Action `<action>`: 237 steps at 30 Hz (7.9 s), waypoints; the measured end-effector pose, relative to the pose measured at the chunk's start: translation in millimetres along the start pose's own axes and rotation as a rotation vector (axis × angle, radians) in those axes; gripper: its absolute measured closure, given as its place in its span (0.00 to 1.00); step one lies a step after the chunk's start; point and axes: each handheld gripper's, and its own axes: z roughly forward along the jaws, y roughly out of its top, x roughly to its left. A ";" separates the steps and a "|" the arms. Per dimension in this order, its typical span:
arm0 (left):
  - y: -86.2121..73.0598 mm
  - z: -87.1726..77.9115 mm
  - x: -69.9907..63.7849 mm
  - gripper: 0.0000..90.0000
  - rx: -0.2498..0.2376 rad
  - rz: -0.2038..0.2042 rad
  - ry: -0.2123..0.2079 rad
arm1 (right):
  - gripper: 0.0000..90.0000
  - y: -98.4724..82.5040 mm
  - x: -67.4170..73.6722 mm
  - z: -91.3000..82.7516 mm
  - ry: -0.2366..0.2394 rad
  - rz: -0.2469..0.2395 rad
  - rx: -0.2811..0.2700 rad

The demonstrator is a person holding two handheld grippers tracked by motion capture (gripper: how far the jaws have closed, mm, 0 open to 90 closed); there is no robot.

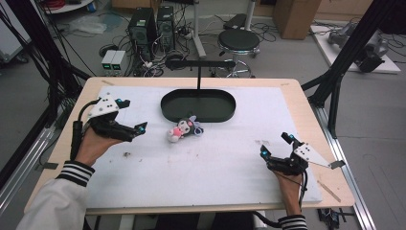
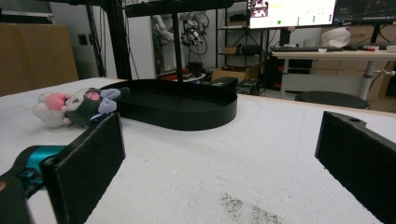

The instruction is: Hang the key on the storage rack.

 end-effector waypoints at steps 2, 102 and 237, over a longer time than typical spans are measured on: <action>6.7 10.2 -0.7 0.02 0.038 0.014 -0.023 | 0.01 0.1 -0.1 0.0 -0.001 0.001 -0.001; 3.5 150.8 -38.4 0.60 0.714 0.013 -0.133 | 0.01 -0.1 -0.7 -0.6 0.003 0.005 -0.004; 56.4 111.8 55.5 0.60 0.260 -0.385 0.326 | 0.01 -0.1 0.1 -0.4 0.004 -0.003 -0.001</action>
